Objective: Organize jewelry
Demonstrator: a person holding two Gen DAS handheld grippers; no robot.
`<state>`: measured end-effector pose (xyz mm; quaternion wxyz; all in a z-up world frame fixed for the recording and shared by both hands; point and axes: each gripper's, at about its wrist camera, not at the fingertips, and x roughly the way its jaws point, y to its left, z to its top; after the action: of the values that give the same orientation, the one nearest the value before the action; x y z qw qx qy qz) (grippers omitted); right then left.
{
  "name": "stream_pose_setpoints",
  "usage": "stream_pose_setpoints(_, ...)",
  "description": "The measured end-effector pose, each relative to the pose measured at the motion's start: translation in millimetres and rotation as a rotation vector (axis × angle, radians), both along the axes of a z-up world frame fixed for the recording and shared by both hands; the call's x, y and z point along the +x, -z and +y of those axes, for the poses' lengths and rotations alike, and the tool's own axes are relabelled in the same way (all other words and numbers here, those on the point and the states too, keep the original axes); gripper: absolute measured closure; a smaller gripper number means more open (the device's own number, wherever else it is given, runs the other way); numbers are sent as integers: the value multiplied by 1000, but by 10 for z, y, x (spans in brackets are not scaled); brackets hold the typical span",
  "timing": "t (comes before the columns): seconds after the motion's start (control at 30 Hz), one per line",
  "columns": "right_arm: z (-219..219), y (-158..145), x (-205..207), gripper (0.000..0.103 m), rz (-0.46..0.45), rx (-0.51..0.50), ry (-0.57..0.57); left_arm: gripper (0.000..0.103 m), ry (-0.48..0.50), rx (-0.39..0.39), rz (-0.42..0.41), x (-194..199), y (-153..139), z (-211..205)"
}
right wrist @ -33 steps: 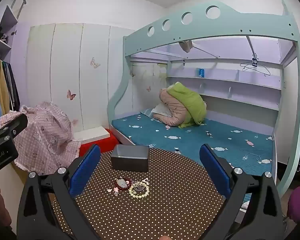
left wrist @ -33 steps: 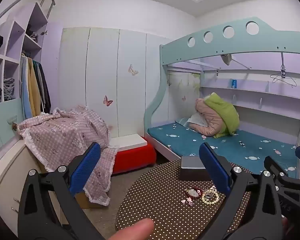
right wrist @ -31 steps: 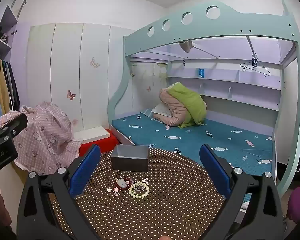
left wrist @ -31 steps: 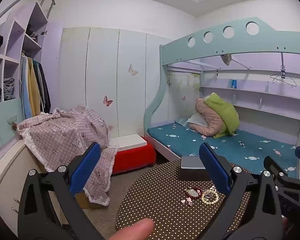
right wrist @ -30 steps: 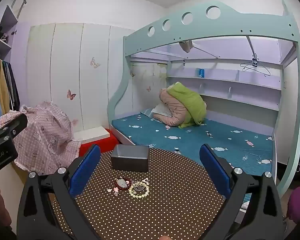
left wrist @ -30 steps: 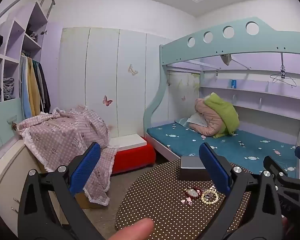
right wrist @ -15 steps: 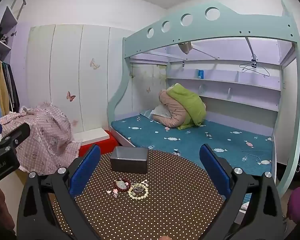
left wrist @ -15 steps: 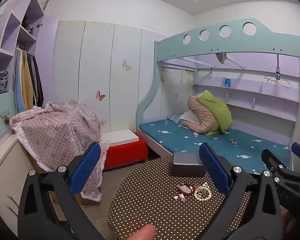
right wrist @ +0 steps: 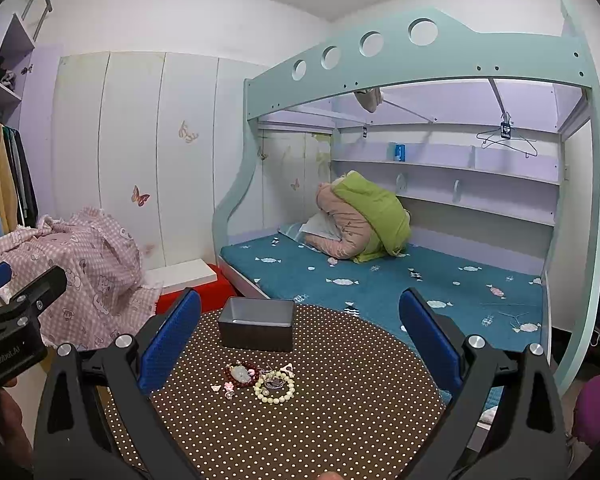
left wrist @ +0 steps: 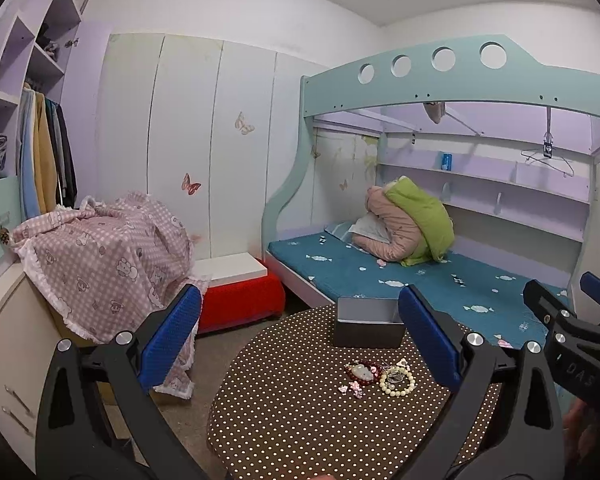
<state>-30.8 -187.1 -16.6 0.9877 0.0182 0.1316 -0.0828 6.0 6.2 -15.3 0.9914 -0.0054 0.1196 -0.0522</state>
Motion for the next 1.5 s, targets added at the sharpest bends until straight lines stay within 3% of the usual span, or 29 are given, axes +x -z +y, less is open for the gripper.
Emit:
stream_pose_setpoints(0.63, -3, -75, 15, 7, -23, -16, 2, 5, -24, -8, -54, -77, -64, 73)
stream_pose_setpoints(1.5, -66, -5, 209, 7, -7, -28, 3, 5, -38, 6, -42, 92, 61, 60)
